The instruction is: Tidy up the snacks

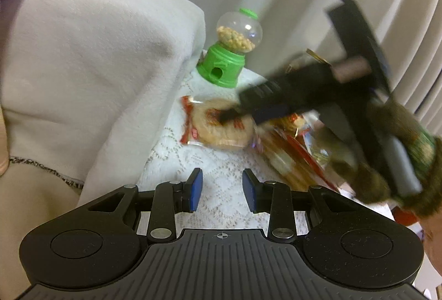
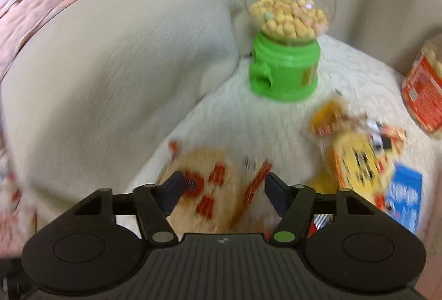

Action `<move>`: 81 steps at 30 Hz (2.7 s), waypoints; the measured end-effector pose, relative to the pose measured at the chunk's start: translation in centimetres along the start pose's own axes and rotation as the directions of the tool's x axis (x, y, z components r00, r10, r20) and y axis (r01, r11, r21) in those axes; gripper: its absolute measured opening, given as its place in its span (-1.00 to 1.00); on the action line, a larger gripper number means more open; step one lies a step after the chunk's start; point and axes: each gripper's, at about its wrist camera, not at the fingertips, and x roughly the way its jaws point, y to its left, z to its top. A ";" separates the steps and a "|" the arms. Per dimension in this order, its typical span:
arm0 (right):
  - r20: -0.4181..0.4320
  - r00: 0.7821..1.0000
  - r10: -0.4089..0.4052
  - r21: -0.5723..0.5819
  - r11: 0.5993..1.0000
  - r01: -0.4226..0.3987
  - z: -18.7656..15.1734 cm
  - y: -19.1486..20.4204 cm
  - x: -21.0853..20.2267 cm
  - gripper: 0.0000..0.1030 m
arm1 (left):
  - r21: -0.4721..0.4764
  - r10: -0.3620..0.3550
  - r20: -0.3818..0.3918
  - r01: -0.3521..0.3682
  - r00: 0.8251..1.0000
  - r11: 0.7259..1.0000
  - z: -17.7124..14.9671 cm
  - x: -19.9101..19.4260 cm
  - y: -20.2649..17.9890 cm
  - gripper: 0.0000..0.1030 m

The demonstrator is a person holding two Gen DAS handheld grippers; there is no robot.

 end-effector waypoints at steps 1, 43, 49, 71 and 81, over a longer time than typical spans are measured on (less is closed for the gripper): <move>-0.009 1.000 -0.002 -0.009 1.000 0.002 -0.6 -0.1 -0.6 0.13 | -0.003 0.002 0.002 -0.002 1.000 1.000 0.1 -0.1 -0.1 -0.30; 0.253 0.967 -0.015 0.196 0.980 -0.036 -20.8 -6.5 -11.1 0.50 | 0.276 0.237 -0.124 -0.196 0.963 0.941 8.0 13.0 -5.0 -0.26; 0.221 0.974 -0.037 0.212 0.977 -0.011 -21.0 -6.7 -10.1 0.50 | 0.260 0.232 -0.134 -0.192 0.963 0.946 6.0 10.0 -4.3 -0.12; 0.219 0.957 -0.192 0.357 0.928 0.104 -23.0 -8.2 -12.2 0.52 | 0.212 0.029 -0.189 0.012 0.982 0.977 3.9 6.3 -4.5 -0.12; 0.267 0.941 -0.206 0.273 0.953 0.131 -21.7 -3.6 -14.0 0.52 | 0.269 -0.021 -0.250 0.090 0.968 0.959 0.5 4.7 -5.6 -0.11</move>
